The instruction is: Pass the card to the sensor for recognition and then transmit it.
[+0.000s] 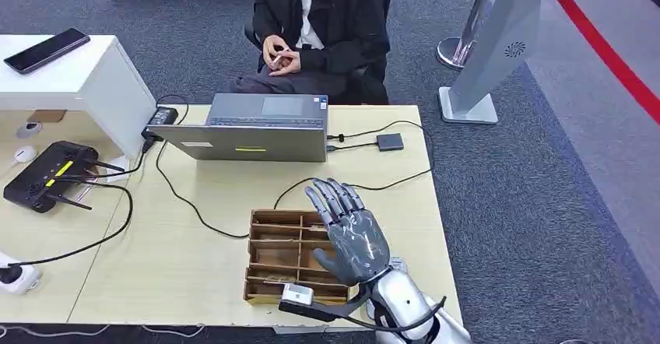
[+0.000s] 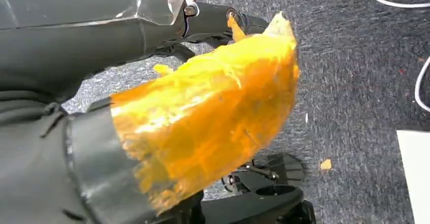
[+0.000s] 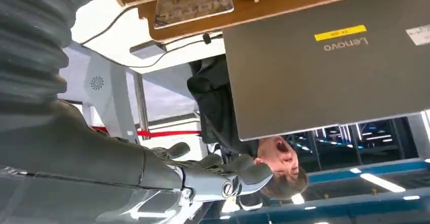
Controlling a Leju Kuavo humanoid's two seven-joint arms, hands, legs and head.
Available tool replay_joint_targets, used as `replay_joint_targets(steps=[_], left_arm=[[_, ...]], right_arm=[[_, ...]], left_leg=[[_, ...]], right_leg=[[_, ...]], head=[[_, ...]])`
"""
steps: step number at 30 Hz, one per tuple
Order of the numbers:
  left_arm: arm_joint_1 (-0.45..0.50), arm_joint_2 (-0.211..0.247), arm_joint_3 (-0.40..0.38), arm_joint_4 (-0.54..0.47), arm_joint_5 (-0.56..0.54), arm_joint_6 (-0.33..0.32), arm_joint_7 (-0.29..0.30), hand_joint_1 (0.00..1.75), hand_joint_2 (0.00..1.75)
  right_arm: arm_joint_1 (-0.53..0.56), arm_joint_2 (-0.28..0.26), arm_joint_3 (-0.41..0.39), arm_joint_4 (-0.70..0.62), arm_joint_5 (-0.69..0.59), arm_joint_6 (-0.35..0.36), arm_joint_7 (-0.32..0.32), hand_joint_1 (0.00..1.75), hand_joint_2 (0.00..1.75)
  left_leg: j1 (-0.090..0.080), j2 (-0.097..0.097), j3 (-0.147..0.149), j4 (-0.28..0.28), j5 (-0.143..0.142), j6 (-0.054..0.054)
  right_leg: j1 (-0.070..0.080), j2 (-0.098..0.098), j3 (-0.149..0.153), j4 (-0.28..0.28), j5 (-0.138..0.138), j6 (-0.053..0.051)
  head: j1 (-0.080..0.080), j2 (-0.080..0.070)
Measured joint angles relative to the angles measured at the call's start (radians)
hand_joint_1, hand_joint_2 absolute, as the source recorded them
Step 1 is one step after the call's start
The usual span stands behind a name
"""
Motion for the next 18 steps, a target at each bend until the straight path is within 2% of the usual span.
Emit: replay_joint_targets(steps=[18], left_arm=[[-0.012,0.000,0.000,0.000,-0.030,-0.004,0.012,0.00,0.00]], right_arm=[[-0.010,0.001,0.008,0.070,-0.001,0.014,0.006,0.00,1.75]], left_leg=[[0.000,0.000,0.000,0.000,0.000,0.000]], right_leg=[[0.000,0.000,0.000,0.000,0.000,0.000]], head=[[0.000,0.000]])
